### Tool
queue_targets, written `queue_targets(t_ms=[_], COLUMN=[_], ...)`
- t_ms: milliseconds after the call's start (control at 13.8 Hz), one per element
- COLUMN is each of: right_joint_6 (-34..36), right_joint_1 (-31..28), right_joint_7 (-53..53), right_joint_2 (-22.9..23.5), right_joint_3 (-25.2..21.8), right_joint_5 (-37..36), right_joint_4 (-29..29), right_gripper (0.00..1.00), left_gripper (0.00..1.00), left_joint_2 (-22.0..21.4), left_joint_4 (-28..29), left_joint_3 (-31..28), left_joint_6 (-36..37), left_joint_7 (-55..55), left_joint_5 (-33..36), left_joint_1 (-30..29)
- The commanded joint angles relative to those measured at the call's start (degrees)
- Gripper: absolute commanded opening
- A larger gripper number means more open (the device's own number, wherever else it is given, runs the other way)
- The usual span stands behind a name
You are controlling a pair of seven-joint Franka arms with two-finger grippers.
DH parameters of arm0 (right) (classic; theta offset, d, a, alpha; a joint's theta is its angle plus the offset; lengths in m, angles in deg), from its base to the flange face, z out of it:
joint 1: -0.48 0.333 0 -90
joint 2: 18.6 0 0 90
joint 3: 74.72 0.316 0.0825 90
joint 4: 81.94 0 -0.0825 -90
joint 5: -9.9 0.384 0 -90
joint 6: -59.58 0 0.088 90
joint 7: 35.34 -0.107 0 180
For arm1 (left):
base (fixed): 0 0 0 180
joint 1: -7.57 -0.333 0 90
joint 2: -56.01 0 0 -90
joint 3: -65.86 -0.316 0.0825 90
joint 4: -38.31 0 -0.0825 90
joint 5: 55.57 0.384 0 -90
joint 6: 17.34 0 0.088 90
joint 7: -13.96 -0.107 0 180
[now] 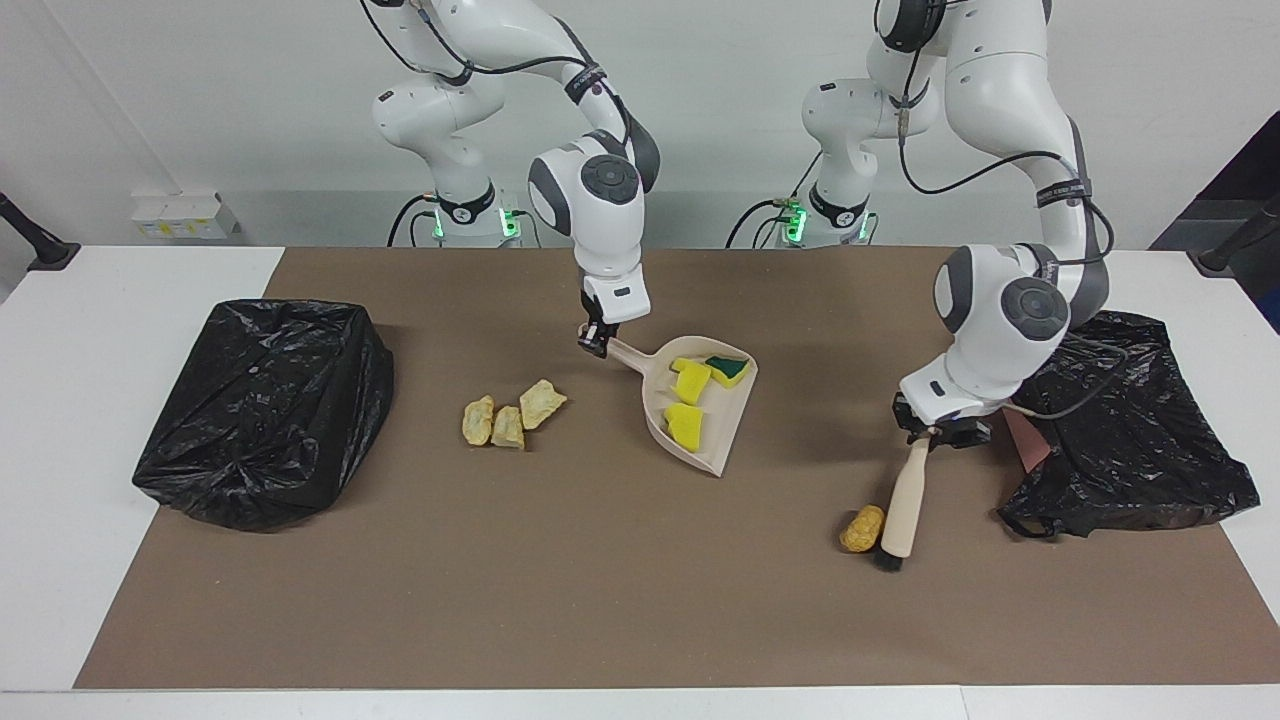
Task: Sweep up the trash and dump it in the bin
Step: 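Sweep the brown nugget into the dustpan with the left gripper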
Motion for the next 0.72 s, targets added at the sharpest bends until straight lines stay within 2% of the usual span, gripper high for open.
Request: queue_targets(t_ms=[0, 217, 435, 652], right_joint_6=[0.07, 0.16, 0.16, 0.16], right_joint_1=[-0.11, -0.11, -0.11, -0.11], right_joint_7=[-2.30, -2.30, -2.30, -2.30], right_joint_2=[-0.74, -0.74, -0.83, -0.83], right_joint_3=[0.18, 0.18, 0.18, 0.18], right_joint_5=[-0.83, -0.83, -0.83, -0.83], right_joint_4=[-0.85, -0.85, -0.94, -1.03], right_gripper=[0.00, 0.00, 0.00, 0.00], left_gripper=[0.00, 0.00, 0.00, 0.00], left_joint_2=[-5.01, -7.04, -9.93, -11.43], left_joint_4=[6.11, 8.13, 12.51, 14.11], left_joint_3=[-0.12, -0.12, -0.12, -0.12], left_joint_6=[2.76, 7.25, 7.17, 7.35], left_joint_7=[-0.78, -0.69, 0.01, 7.46], left_joint_5=[-1.14, -3.51, -7.73, -9.41], left_joint_1=[3.22, 7.70, 11.31, 17.80])
